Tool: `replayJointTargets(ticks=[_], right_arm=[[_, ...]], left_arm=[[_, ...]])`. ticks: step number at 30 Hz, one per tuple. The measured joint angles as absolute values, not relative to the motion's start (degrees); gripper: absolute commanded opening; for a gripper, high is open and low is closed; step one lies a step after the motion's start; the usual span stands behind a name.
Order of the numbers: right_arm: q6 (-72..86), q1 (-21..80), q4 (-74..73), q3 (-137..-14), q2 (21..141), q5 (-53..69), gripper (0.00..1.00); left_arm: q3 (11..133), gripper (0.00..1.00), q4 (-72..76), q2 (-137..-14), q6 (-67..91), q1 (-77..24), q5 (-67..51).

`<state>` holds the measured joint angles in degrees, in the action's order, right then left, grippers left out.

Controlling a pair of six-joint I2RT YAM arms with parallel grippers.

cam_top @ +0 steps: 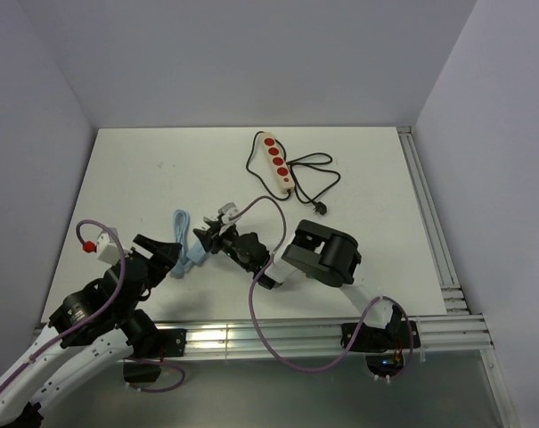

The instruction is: Insert the plug

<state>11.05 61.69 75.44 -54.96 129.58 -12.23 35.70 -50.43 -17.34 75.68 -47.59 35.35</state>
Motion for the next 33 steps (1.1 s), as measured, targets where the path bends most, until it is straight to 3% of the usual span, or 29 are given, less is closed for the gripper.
replayJointTargets(ticks=[33], right_arm=[[10.3, 62.5, 79.7, -57.1, 133.8, -15.3, 0.0]], left_arm=[[36.6, 0.77, -50.7, -16.5, 75.7, -47.6, 35.0]])
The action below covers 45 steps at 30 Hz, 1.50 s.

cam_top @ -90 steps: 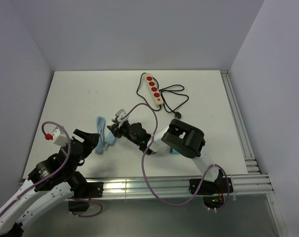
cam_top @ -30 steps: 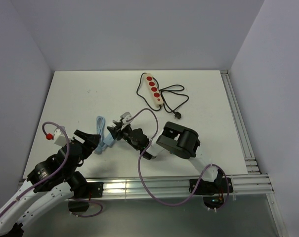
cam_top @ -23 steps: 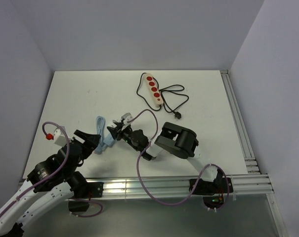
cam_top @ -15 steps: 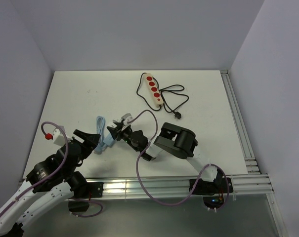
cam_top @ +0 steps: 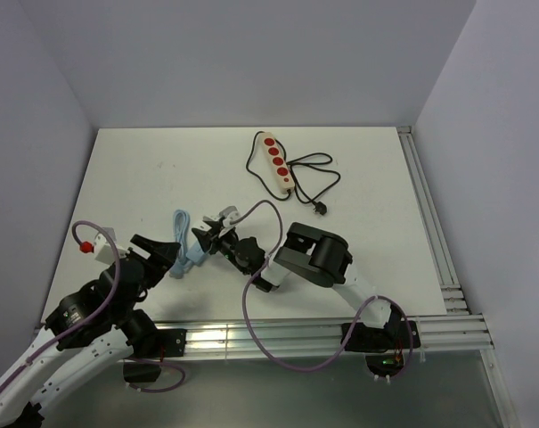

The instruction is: Insert the plug

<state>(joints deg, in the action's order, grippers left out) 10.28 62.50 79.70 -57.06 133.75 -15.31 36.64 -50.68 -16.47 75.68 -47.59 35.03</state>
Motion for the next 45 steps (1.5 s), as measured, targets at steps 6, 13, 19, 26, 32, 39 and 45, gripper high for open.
replayJointTargets(ticks=[6, 13, 19, 26, 32, 39, 45], right_arm=[[11.3, 62.5, 81.7, -56.6, 134.1, -15.4, 0.0], [14.5, 62.5, 87.3, -55.4, 136.2, -16.1, 0.0], [16.2, 63.1, 87.6, -55.5, 136.5, -18.1, 0.0], [13.9, 64.2, 82.1, -58.3, 136.0, -20.8, 0.0], [14.0, 64.5, 82.7, -58.1, 136.1, -21.6, 0.0], [14.4, 65.2, 83.4, -59.4, 137.3, -23.6, 0.0], [14.4, 66.0, 82.6, -60.8, 138.1, -25.1, 0.0]], left_arm=[[36.7, 0.77, -50.7, -16.0, 75.7, -47.6, 34.7], [36.7, 0.77, -50.4, -16.8, 75.6, -47.6, 33.9], [36.7, 0.77, -50.2, -17.9, 74.5, -47.6, 32.8], [36.7, 0.77, -50.3, -17.9, 74.3, -47.6, 32.8], [36.7, 0.75, -50.9, -13.7, 74.7, -47.6, 32.8], [37.1, 0.75, -51.8, -15.2, 74.7, -47.6, 32.5], [37.1, 0.75, -51.8, -15.2, 74.7, -47.6, 31.8]])
